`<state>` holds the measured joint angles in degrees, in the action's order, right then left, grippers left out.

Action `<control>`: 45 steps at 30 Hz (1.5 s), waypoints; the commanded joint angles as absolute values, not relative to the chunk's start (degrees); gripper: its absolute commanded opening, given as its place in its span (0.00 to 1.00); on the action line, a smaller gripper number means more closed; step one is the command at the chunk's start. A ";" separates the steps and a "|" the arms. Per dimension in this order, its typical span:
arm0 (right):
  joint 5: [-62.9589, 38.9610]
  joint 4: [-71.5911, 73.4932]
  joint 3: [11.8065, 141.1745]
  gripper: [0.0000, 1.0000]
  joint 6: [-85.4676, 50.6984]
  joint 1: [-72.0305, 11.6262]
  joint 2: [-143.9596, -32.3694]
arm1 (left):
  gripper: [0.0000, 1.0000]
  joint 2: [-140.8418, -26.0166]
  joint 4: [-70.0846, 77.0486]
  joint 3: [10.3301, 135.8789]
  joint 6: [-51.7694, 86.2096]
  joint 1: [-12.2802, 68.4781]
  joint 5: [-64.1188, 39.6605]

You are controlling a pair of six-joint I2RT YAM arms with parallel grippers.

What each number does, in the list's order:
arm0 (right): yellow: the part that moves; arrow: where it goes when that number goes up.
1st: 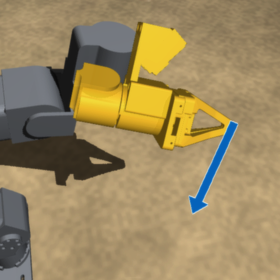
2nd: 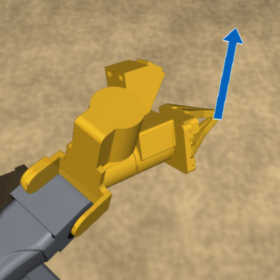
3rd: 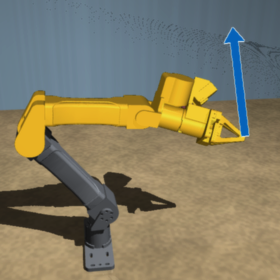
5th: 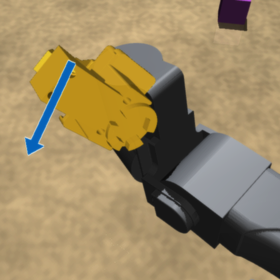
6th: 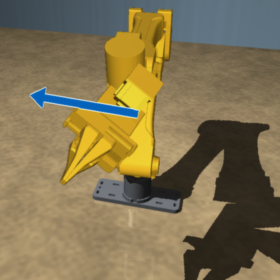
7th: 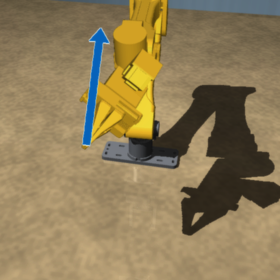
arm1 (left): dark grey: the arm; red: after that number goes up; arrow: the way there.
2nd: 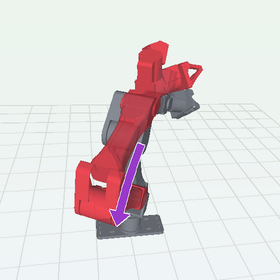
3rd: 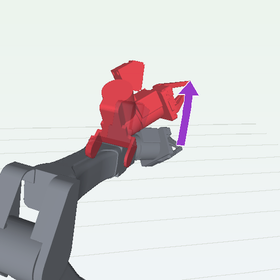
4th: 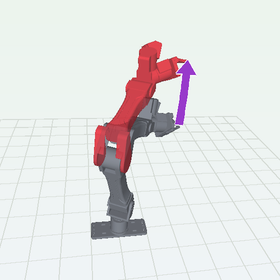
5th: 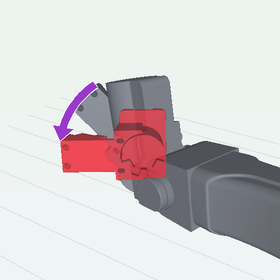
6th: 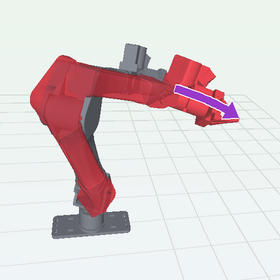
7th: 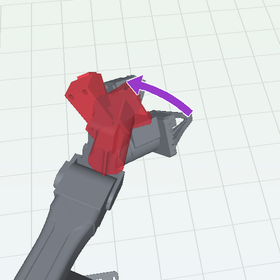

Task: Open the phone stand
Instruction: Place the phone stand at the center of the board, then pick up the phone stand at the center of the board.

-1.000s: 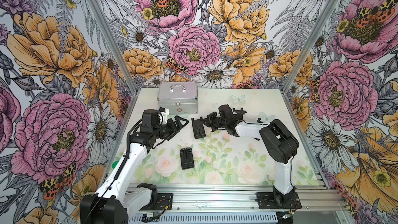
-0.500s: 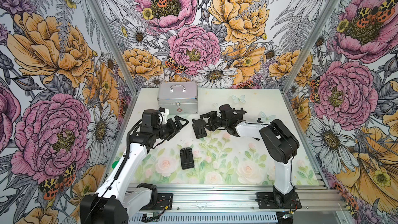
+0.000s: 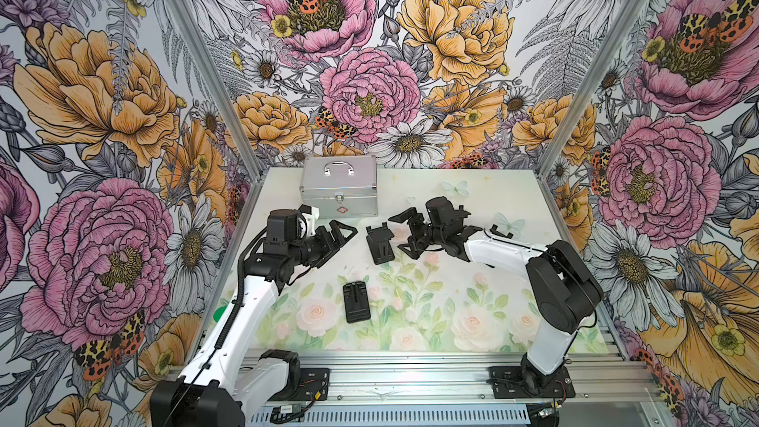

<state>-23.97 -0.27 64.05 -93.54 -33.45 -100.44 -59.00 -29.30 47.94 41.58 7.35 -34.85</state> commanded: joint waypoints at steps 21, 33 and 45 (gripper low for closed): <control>4.97 -58.57 100.46 0.72 -55.44 -61.73 -116.70 | 0.99 -23.30 -62.66 46.71 45.10 6.94 -19.01; 7.00 -58.71 108.26 0.52 -52.69 -65.84 -124.17 | 0.99 -13.75 -76.06 49.21 45.53 7.03 -18.28; 14.21 -67.21 118.44 0.46 -50.38 -69.50 -132.17 | 0.99 -10.10 -78.83 47.58 46.84 7.18 -18.71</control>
<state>10.22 -63.77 116.01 -51.27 -69.36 -131.07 -11.20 -77.54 47.72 46.17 7.38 -19.25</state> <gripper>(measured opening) 0.469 0.987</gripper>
